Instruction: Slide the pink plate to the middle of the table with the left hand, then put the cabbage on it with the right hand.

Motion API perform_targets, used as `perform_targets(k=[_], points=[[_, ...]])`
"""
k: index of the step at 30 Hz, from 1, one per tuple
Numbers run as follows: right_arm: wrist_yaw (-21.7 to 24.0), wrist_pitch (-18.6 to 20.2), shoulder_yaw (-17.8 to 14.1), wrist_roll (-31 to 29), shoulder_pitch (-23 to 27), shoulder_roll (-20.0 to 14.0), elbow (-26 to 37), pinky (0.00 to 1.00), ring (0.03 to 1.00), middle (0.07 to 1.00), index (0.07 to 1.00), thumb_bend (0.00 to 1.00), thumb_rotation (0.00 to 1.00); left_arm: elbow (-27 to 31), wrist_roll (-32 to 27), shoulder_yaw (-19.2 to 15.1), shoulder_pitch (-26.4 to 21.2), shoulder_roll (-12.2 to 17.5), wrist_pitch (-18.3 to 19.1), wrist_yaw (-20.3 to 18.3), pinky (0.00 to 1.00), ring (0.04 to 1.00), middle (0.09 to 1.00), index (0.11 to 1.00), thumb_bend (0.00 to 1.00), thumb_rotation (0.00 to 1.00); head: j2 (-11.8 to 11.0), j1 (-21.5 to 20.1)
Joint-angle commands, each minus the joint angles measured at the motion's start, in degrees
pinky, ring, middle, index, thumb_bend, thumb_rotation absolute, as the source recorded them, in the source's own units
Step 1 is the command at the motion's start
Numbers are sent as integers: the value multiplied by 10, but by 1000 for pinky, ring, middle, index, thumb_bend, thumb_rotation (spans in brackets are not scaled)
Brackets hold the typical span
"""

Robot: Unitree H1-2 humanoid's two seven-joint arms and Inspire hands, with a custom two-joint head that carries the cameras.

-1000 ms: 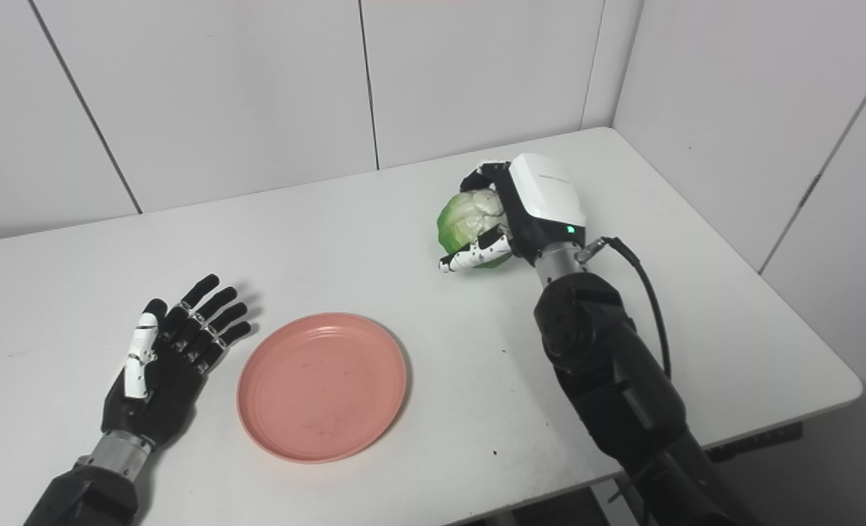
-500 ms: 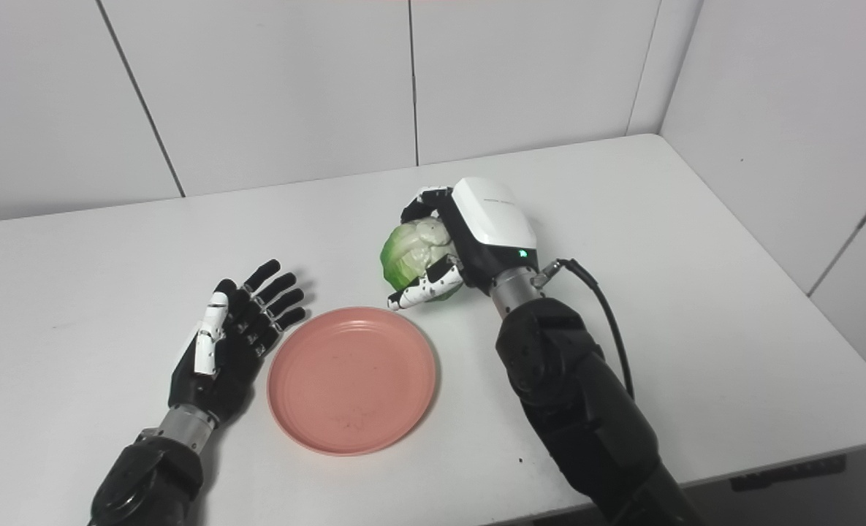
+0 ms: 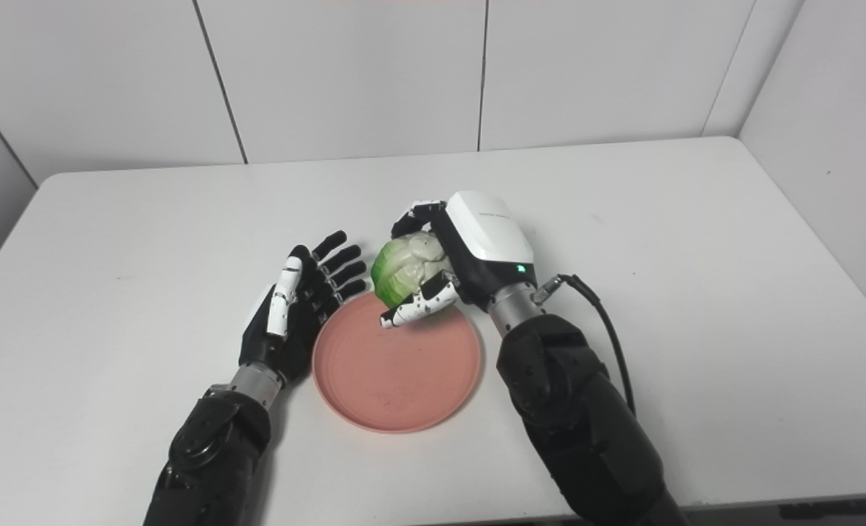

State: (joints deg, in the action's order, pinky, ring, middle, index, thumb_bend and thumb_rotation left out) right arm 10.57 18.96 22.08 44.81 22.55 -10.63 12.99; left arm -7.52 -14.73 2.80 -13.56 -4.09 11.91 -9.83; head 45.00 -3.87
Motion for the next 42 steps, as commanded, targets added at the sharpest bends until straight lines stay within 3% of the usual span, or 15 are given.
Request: perform_targets(k=[1, 10, 17, 18, 21, 42], points=[[-1, -27, 2, 0, 12, 5, 9, 209, 289, 368, 474, 647, 61, -10, 8, 5, 11, -4, 37, 11, 834, 845, 845, 840, 437, 1000, 2, 3], [11, -29, 24, 3, 4, 6, 8, 174, 252, 349, 500, 634, 88, -10, 13, 4, 10, -12, 33, 10, 819, 832, 833, 824, 446, 1000, 10, 12], [32, -21, 38, 5, 2, 7, -3, 211, 288, 384, 513, 633, 75, -7, 14, 1, 9, -17, 35, 15, 802, 825, 828, 808, 454, 1000, 13, 12], [32, -22, 39, 5, 2, 7, -6, 206, 286, 382, 497, 562, 109, -6, 15, 1, 9, -17, 37, 16, 800, 825, 828, 809, 453, 1000, 13, 12], [34, -27, 41, 5, 0, 6, -14, 187, 267, 361, 486, 518, 129, -5, 16, 1, 9, -18, 37, 18, 797, 825, 829, 812, 449, 1000, 14, 10], [49, -38, 69, 72, 1, -9, -44, 177, 262, 364, 487, 516, 138, -3, 24, 5, 8, -16, 41, 20, 802, 840, 843, 830, 440, 1000, 15, 7]])
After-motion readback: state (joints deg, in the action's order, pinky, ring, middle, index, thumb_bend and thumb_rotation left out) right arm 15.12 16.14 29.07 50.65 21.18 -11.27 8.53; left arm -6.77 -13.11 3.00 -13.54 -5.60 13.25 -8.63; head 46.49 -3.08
